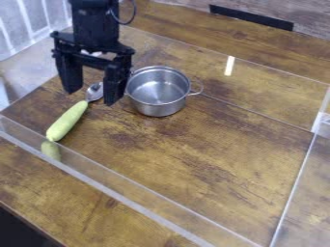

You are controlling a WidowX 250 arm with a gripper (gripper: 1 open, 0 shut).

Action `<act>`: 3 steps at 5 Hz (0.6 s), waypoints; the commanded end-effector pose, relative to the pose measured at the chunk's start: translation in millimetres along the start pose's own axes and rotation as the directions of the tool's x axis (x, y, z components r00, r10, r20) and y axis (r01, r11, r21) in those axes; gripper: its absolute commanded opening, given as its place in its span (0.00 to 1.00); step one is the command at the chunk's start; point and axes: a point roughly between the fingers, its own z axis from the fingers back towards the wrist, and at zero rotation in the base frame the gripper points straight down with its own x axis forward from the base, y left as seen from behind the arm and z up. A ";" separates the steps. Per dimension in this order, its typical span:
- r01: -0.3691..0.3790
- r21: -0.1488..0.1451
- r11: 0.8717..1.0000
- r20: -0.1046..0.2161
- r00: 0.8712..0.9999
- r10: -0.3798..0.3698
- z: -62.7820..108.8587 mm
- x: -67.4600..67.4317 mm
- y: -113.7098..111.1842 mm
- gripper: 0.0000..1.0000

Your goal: Move the green spoon to the right

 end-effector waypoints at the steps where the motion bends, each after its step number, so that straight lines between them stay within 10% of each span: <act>1: 0.001 0.006 1.000 0.092 0.996 -0.002 17.4 3.8 -3.0 1.00; 3: 0.013 0.015 1.000 0.111 0.994 -0.014 9.6 5.2 3.8 1.00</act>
